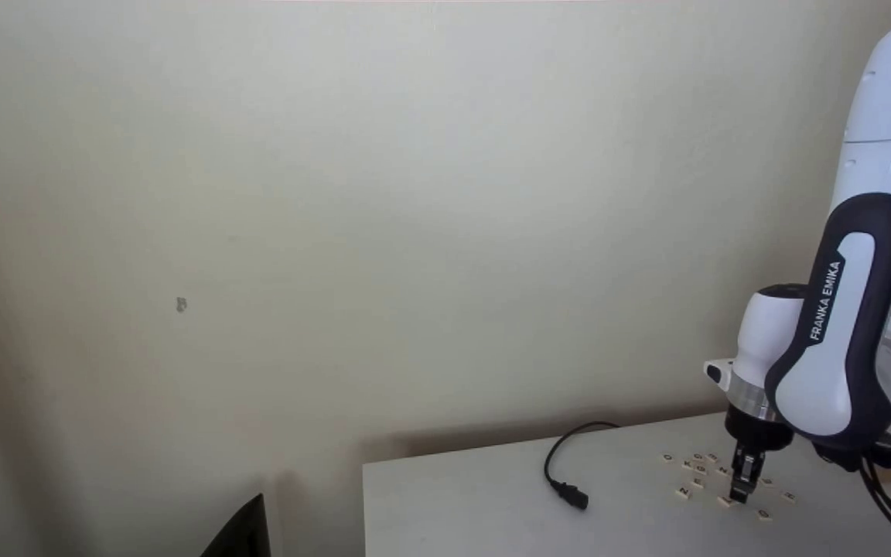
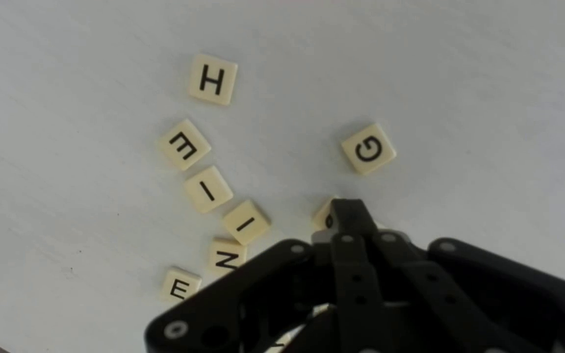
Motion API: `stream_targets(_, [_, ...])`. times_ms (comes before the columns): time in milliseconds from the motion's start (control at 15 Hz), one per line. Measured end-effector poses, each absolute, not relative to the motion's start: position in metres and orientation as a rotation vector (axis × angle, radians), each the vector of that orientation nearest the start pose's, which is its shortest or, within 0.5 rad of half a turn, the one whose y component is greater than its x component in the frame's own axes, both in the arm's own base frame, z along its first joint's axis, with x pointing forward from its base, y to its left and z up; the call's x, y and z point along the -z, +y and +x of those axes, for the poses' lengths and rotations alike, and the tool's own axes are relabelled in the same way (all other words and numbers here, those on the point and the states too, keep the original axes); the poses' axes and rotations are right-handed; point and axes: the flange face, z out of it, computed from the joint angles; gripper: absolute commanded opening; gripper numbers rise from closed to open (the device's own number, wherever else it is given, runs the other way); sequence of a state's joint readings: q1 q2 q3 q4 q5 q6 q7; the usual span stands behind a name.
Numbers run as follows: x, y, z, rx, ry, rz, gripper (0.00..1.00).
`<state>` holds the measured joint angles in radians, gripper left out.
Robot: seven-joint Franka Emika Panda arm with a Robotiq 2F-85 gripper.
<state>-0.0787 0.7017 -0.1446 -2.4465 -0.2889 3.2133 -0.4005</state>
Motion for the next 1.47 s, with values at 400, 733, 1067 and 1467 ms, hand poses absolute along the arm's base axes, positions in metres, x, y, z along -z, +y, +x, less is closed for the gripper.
stream_targets(400, [-0.037, -0.088, 0.427, 0.086, -0.802, -3.144, 0.00])
stream_targets(733, [-0.039, -0.089, 0.425, 0.139, -0.795, -3.148, 0.00])
stream_targets(1067, [-0.043, -0.088, 0.425, 0.195, -0.711, -3.134, 0.00])
stream_targets(1467, [-0.050, -0.101, 0.429, 0.246, -0.416, -3.157, 0.00])
